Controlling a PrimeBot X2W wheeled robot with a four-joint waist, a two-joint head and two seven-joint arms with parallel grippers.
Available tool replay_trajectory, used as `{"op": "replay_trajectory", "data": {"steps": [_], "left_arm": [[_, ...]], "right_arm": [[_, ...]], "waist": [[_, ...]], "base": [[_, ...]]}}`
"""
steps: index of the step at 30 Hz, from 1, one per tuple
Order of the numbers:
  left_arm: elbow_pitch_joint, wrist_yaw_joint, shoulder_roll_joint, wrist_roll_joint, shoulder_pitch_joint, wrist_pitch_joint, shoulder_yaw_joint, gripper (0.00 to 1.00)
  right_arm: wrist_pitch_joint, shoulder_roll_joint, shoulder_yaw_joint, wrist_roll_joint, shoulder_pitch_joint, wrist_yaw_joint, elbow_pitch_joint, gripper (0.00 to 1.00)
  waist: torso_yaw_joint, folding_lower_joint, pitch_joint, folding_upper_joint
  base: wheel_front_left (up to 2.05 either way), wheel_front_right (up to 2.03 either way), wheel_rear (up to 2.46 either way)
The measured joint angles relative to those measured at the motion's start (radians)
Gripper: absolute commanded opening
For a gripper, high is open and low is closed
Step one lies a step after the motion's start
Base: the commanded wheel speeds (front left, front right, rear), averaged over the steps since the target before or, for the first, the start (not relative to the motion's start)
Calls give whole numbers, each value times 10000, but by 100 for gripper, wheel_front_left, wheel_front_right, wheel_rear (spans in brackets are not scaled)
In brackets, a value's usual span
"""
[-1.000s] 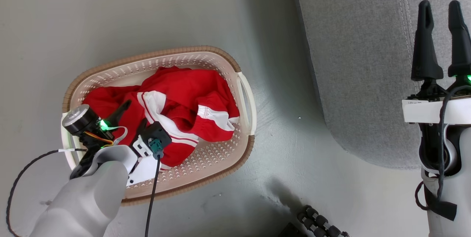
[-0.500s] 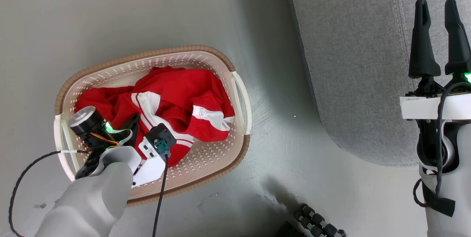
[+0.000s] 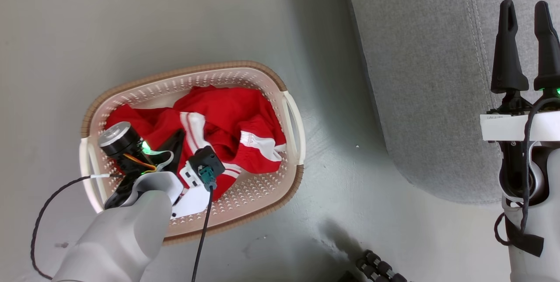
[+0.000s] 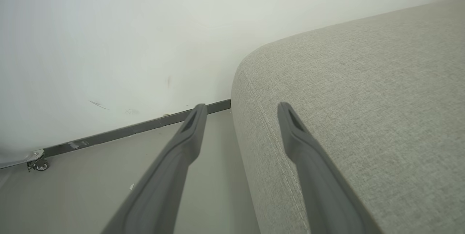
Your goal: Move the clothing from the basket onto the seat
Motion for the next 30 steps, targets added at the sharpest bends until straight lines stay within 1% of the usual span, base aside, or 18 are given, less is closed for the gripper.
{"op": "replay_trajectory", "data": {"steps": [4, 13, 25, 30], "left_arm": [[-232, 10, -25, -56, 3, -366, -35, 0], [-840, 303, -105, -771, 397, -1221, 318, 0], [-2006, 460, -240, -1551, 1184, -1672, 562, 0], [-2512, 510, -253, -1693, 1502, -1747, 493, 0]], "right_arm": [[0, 0, -96, -207, 0, 0, 69, 100], [0, -2, -255, -746, 26, 0, 180, 100], [0, -12, -307, -1379, 128, 0, 251, 100], [0, -15, -604, -1620, 490, 0, 311, 100]], "waist": [[139, 0, -181, 0], [552, 0, -669, 0], [1149, 0, -1425, 0], [1370, 0, -1789, 0]], "base": [[0, 0, 0], [0, 0, 0], [0, 0, 0], [0, 0, 0]]}}
